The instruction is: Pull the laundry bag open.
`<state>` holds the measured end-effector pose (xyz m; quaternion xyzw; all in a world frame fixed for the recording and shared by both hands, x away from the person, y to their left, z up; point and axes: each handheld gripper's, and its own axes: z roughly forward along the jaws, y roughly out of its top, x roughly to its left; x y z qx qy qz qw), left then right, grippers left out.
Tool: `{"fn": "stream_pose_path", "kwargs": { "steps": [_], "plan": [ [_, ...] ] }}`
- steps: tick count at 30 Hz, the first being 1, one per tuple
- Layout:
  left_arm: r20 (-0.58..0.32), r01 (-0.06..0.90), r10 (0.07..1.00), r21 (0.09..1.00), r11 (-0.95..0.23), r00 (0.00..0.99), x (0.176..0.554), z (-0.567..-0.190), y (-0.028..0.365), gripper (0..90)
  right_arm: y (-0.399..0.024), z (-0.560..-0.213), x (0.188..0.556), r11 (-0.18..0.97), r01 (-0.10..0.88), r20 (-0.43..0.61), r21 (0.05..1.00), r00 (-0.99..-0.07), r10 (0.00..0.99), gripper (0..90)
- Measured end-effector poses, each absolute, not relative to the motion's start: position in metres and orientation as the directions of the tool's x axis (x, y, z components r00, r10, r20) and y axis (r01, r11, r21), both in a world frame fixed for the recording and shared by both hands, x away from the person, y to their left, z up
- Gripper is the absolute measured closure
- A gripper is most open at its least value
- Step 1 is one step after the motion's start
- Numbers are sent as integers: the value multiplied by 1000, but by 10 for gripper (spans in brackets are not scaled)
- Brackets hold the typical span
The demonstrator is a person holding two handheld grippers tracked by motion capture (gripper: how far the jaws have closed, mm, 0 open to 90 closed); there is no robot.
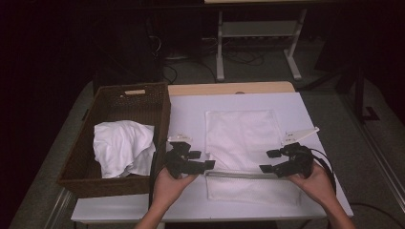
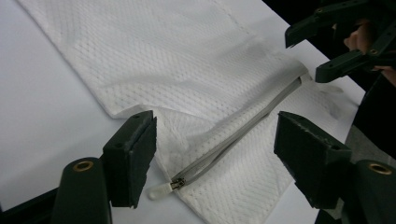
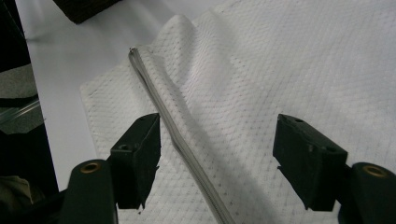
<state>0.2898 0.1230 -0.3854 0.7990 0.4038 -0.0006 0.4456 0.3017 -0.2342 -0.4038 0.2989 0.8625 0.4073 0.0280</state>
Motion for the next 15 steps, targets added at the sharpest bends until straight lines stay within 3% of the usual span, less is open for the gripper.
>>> {"fn": "stream_pose_path", "kwargs": {
  "steps": [15],
  "plan": [
    [-395,642,593,711,-286,702,295,-369,132,250,-220,-404,311,517,455,189,724,-853,486,298]
  ]
}}
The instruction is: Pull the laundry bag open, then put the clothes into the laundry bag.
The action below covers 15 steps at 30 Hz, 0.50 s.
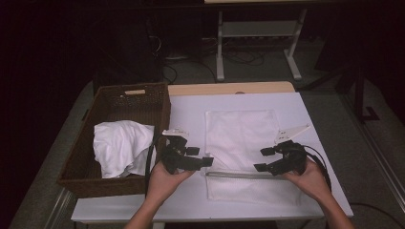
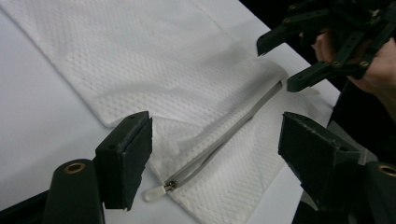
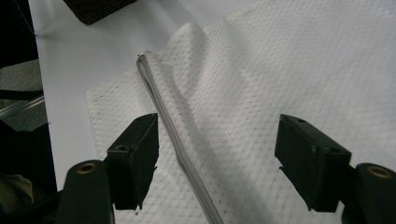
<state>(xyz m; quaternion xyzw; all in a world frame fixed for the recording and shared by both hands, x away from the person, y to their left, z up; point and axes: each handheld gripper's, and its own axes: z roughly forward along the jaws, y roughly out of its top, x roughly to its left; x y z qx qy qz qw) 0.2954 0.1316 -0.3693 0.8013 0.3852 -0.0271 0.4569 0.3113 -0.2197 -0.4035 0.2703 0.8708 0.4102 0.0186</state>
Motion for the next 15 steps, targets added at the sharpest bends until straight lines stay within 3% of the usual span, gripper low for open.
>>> {"fn": "stream_pose_path", "kwargs": {
  "steps": [8,15],
  "plan": [
    [-439,643,545,719,-264,714,296,-350,147,235,-206,-407,316,563,420,168,712,-880,444,305],
    [-438,641,550,725,-252,711,297,-334,166,231,-199,-413,320,621,339,106,706,-918,381,415]
  ]
}}
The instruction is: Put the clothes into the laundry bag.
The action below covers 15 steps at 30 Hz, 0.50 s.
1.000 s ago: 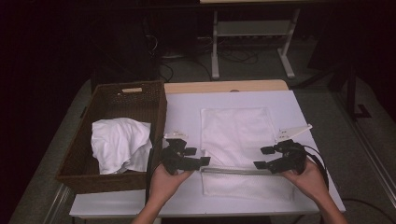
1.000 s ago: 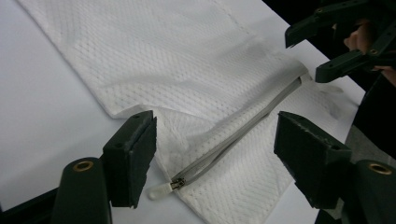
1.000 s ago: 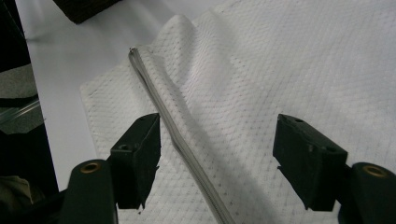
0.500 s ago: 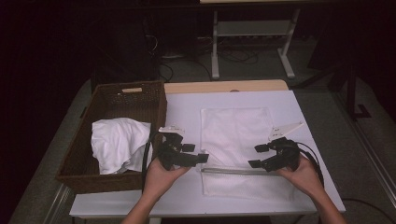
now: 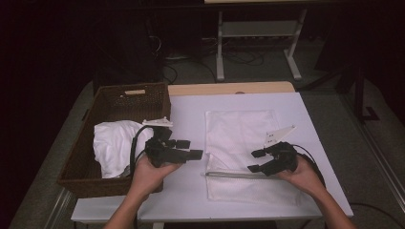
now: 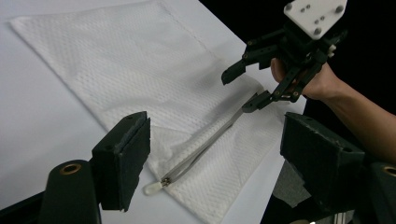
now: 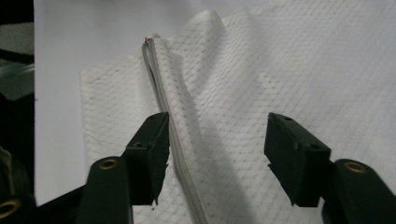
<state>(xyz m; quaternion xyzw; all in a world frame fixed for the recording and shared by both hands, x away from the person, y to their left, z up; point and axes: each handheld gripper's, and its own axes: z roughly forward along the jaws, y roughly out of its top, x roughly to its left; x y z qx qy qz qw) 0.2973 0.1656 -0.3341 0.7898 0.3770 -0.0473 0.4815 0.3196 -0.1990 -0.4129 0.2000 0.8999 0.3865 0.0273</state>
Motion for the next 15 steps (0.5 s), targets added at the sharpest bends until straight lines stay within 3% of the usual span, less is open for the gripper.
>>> {"fn": "stream_pose_path", "kwargs": {
  "steps": [9,15],
  "plan": [
    [-451,667,585,712,-220,674,302,-329,188,226,-187,-426,321,709,258,80,657,-958,274,605],
    [-457,677,599,707,-204,658,305,-327,198,223,-181,-430,318,738,219,72,638,-971,226,628]
  ]
}}
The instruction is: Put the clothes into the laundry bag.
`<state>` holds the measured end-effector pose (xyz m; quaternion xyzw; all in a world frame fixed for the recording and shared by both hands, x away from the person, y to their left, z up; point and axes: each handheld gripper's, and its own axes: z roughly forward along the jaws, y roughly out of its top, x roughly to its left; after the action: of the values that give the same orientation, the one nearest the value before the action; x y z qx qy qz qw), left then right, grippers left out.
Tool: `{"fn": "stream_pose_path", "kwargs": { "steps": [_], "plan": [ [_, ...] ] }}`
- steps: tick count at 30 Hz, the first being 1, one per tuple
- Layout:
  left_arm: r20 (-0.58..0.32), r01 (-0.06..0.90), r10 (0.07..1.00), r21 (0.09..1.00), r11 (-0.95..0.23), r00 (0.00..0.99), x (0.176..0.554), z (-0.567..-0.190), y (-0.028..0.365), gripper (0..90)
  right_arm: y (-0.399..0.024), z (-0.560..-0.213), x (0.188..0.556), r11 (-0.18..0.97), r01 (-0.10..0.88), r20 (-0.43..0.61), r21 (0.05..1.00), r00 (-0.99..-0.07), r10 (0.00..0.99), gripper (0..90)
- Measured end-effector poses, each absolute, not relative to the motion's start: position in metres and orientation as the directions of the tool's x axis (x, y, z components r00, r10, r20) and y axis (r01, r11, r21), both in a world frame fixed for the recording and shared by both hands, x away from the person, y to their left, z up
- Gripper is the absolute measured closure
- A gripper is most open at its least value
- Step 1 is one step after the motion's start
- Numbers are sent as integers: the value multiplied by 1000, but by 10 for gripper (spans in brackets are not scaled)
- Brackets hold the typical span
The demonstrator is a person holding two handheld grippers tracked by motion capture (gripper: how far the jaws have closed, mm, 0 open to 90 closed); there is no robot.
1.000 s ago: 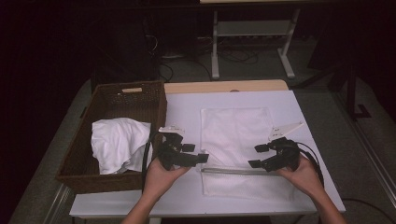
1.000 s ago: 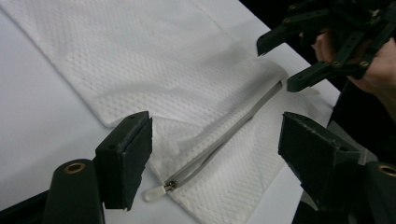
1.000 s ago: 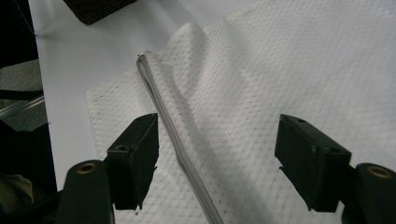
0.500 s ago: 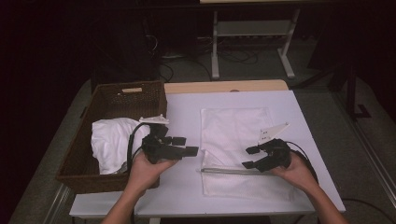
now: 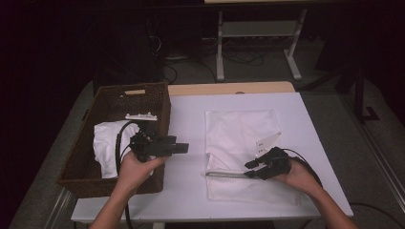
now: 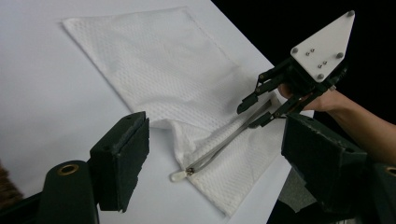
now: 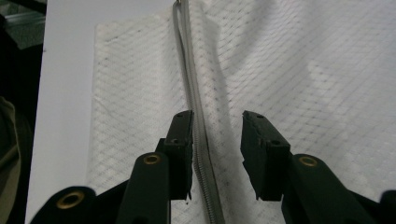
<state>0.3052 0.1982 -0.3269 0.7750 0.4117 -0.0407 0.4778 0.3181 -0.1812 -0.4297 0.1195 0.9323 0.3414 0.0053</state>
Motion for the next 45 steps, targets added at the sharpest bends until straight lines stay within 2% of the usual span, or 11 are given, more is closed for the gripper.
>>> {"fn": "stream_pose_path", "kwargs": {
  "steps": [4,9,19,26,36,45],
  "plan": [
    [-465,683,604,705,-189,647,307,-327,206,222,-176,-437,319,773,215,67,597,-973,219,616],
    [-463,683,611,708,-181,642,307,-325,214,222,-170,-443,319,804,201,44,559,-976,213,762],
    [-452,677,621,713,-180,641,304,-321,224,222,-170,-428,320,790,233,69,567,-969,237,775],
    [-455,683,627,710,-173,632,304,-319,233,223,-167,-419,326,781,255,93,570,-965,247,859],
    [-522,719,597,681,-138,609,317,-316,268,235,-168,-412,335,750,283,142,598,-958,248,868],
    [-512,751,652,645,-138,559,328,-319,310,220,-168,-410,338,750,283,138,598,-958,252,867]
  ]
}}
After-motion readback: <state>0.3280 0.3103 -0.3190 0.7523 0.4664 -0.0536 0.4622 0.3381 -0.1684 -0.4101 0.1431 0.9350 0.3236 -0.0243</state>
